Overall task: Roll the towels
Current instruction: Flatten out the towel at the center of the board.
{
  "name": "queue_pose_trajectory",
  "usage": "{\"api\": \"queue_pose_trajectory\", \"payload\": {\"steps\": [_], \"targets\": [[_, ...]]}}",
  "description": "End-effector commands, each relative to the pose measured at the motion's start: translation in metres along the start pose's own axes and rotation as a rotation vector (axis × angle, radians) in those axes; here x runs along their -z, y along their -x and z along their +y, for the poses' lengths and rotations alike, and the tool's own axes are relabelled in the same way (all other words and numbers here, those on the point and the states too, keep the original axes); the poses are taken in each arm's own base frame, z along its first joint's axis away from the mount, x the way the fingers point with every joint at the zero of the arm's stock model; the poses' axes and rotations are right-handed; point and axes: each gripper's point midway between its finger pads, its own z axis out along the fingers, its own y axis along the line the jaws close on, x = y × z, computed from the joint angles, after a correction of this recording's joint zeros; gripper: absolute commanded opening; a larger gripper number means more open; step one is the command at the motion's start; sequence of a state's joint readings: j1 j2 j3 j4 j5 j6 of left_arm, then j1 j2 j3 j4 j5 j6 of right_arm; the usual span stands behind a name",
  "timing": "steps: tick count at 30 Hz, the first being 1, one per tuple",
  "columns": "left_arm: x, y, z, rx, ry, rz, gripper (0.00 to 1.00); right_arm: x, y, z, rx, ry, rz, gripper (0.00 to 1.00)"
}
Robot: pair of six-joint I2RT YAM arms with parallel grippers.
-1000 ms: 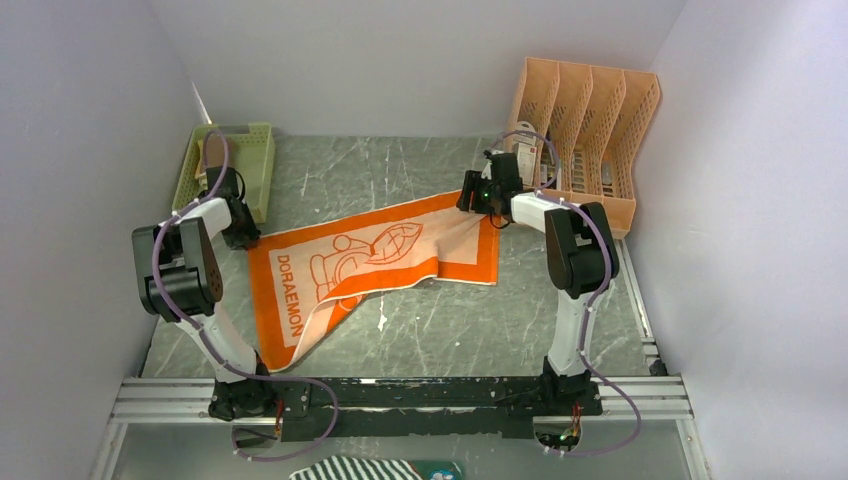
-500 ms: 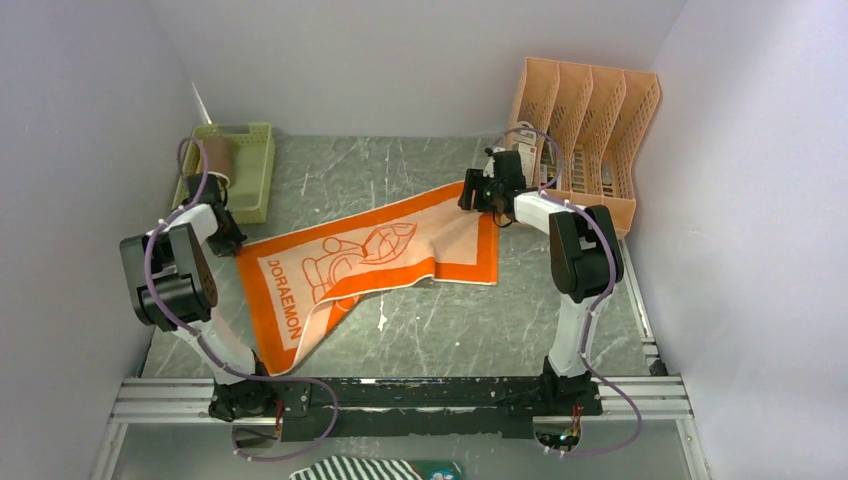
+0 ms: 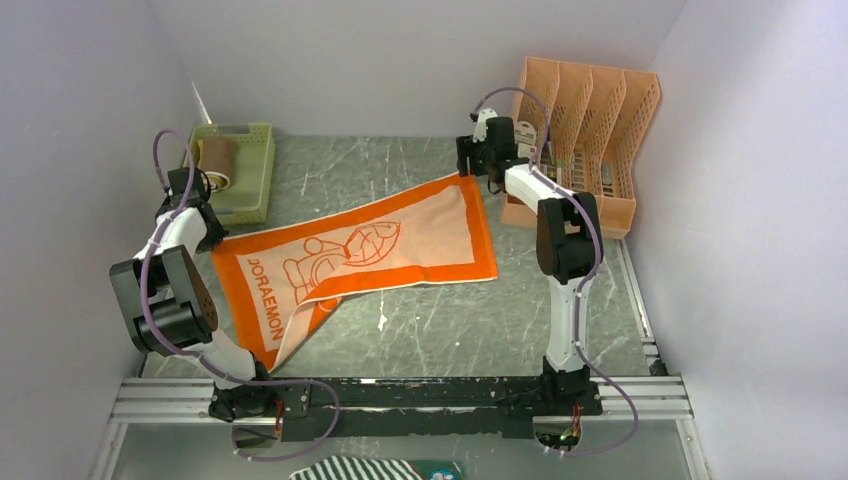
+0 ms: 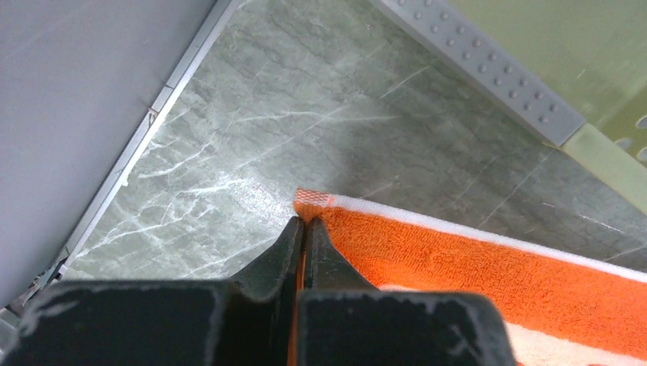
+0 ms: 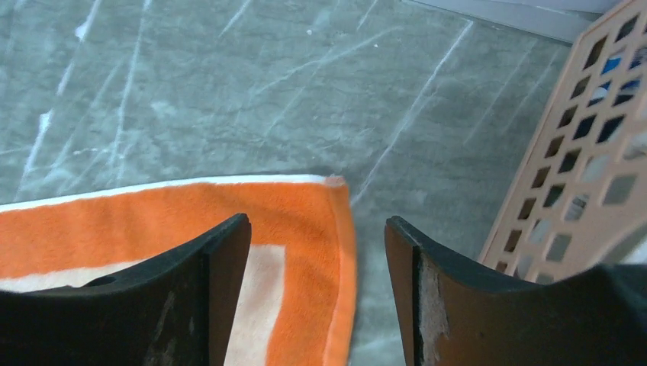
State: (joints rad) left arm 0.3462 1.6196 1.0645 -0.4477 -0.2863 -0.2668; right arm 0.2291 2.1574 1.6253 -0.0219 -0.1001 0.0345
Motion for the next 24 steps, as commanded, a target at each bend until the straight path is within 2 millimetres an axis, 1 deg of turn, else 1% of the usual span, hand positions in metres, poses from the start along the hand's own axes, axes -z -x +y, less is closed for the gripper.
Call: {"api": "queue_pose_trajectory", "payload": {"steps": [1, 3, 8, 11, 17, 18, 19, 20, 21, 22, 24], "targets": [[0.003, 0.006, 0.003, -0.003, -0.004, -0.016, 0.07, -0.024, -0.036, -0.015, 0.058, 0.021, 0.111, 0.63], [0.003, 0.006, 0.000, -0.003, -0.022, -0.017, 0.07, -0.031, -0.041, -0.014, 0.071, 0.043, 0.118, 0.62], [0.000, 0.005, -0.006, -0.008, -0.049, -0.003, 0.07, -0.039, -0.044, -0.010, 0.091, 0.081, 0.126, 0.57], [0.000, 0.006, -0.006, -0.008, -0.052, -0.001, 0.07, -0.043, -0.046, -0.008, 0.084, 0.097, 0.131, 0.54], [0.000, 0.009, -0.006, -0.006, -0.051, -0.007, 0.07, -0.053, -0.049, -0.009, 0.076, 0.091, 0.122, 0.52], [0.001, 0.010, -0.005, -0.006, -0.049, -0.011, 0.07, -0.055, -0.050, -0.009, 0.078, 0.093, 0.120, 0.48], [0.001, 0.011, -0.005, -0.006, -0.045, -0.016, 0.07, -0.057, -0.050, -0.010, 0.079, 0.095, 0.120, 0.42], [0.001, 0.013, -0.003, -0.003, -0.042, -0.019, 0.07, -0.060, -0.052, -0.010, 0.076, 0.101, 0.127, 0.32], [0.002, 0.016, -0.003, 0.001, -0.046, -0.028, 0.07, -0.062, -0.052, -0.011, 0.070, 0.109, 0.131, 0.12], [0.002, 0.020, -0.004, 0.006, -0.052, -0.035, 0.07, -0.064, -0.052, -0.012, 0.065, 0.119, 0.134, 0.00], [0.002, 0.030, -0.004, 0.015, -0.068, -0.047, 0.07, -0.065, -0.049, -0.016, 0.051, 0.125, 0.125, 0.00]]}}
